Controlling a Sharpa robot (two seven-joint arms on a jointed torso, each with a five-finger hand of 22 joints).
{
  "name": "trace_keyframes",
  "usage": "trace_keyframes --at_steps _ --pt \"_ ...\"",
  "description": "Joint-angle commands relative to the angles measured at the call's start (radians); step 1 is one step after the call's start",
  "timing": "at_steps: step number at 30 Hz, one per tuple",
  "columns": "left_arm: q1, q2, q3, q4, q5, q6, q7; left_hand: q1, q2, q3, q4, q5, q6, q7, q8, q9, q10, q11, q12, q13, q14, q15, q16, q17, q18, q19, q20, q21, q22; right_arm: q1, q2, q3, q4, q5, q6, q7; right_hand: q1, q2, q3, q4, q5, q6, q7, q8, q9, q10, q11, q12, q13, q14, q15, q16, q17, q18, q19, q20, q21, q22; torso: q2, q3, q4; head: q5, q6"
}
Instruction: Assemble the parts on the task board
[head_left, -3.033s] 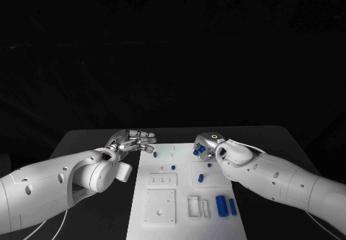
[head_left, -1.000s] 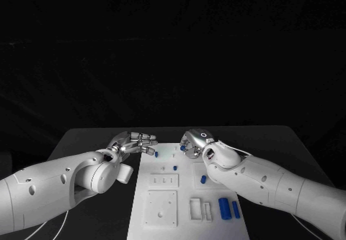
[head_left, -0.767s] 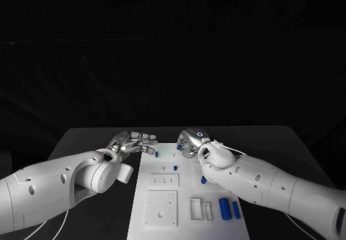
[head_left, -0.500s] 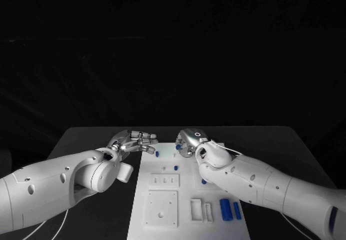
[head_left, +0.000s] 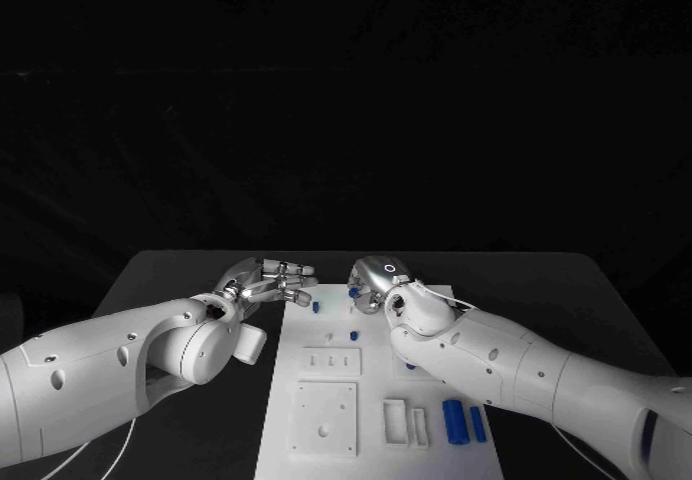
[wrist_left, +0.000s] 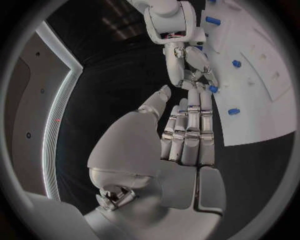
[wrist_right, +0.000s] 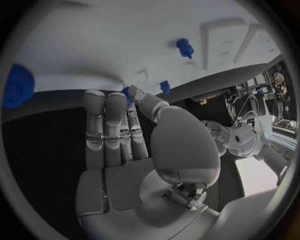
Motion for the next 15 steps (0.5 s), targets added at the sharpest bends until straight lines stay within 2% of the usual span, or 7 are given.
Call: trace_keyframes --at_steps 1,4,10,15 --pt "0.003 0.002 0.001 0.004 -0.007 0.015 0.003 -0.008 0.006 0.001 -0.003 0.006 0.000 0.005 0.005 0.001 -0.006 0.002 -0.002 0.002 -0.006 0.002 0.005 -0.001 0.015 0.000 0.005 0.001 -0.001 -0.003 0.006 -0.003 -0.007 -0.032 -0.002 -0.015 0.003 0.004 0.004 0.000 0.006 0.009 -0.005 0.004 0.008 0.002 -0.001 0.006 0.002 0.000 -0.008 -0.004 -0.001 0.010 0.007 0.001 -0.003 0.003 0.006 -0.0018 0.0030 -0.001 0.002" --pt "0.004 0.003 0.001 0.004 -0.008 0.015 0.003 -0.008 0.006 0.001 -0.003 0.006 0.000 0.005 0.005 0.001 -0.006 0.002 -0.002 0.002 -0.006 0.002 0.005 -0.001 0.015 0.000 0.005 0.001 -0.001 -0.002 0.009 -0.003 -0.009 -0.040 -0.008 -0.023 0.003 0.003 0.004 0.000 0.007 0.009 -0.005 0.004 0.008 0.002 -0.001 0.006 0.002 0.000 -0.008 -0.003 -0.001 0.010 0.008 0.001 -0.003 0.005 0.007 -0.0029 0.0033 0.000 0.003" --pt "0.006 0.004 0.001 0.004 -0.008 0.016 0.002 -0.008 0.006 0.001 -0.003 0.006 0.000 0.005 0.005 0.001 -0.006 0.002 -0.002 0.002 -0.006 0.002 0.005 -0.001 0.015 0.000 0.005 0.001 -0.001 0.001 0.009 -0.003 -0.011 -0.059 -0.010 -0.047 0.004 0.001 0.006 0.000 0.007 0.010 -0.006 0.004 0.008 0.003 -0.001 0.006 0.002 0.000 -0.008 -0.002 -0.001 0.010 0.010 0.001 -0.005 0.012 0.009 -0.0025 0.0024 0.002 0.005" --pt "0.007 0.003 0.001 0.004 -0.009 0.016 0.002 -0.009 0.005 0.000 -0.006 0.005 0.000 0.005 0.005 0.001 -0.007 0.002 -0.002 0.002 -0.006 0.003 0.005 -0.001 0.015 -0.001 0.005 0.005 -0.004 0.002 0.007 -0.003 -0.012 -0.061 0.017 -0.049 0.004 -0.001 0.008 0.001 0.007 0.011 -0.006 0.004 0.008 0.003 -0.001 0.006 0.002 -0.001 -0.008 -0.002 -0.001 0.009 0.011 0.001 -0.013 0.020 0.010 -0.0032 0.0003 0.004 0.006"
